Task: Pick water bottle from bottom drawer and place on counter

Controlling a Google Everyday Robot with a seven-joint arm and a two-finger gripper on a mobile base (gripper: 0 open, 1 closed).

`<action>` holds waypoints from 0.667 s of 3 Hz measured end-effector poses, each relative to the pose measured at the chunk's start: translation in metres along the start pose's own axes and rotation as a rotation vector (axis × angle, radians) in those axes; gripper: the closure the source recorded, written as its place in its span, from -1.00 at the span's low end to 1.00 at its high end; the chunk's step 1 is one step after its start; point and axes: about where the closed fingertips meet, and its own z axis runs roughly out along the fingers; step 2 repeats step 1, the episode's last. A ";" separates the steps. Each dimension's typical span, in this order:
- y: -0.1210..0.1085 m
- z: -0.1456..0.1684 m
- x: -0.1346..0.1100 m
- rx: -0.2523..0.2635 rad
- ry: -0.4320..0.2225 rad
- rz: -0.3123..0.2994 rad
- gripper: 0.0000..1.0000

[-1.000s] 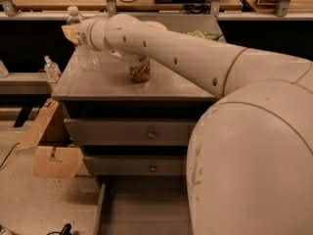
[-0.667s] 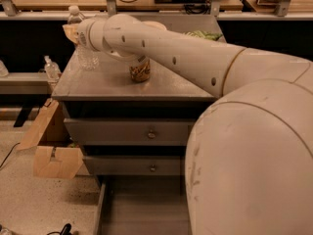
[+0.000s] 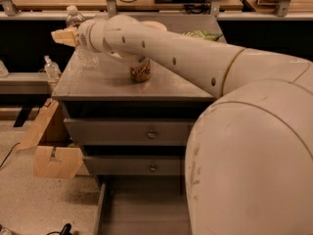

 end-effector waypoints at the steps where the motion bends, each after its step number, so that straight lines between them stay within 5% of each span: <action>1: 0.000 0.000 0.000 0.000 0.000 0.000 -1.00; 2: 0.000 0.000 0.000 0.000 0.000 0.000 -1.00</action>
Offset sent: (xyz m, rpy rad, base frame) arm 0.0000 0.0000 0.0000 0.0000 0.0000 0.0000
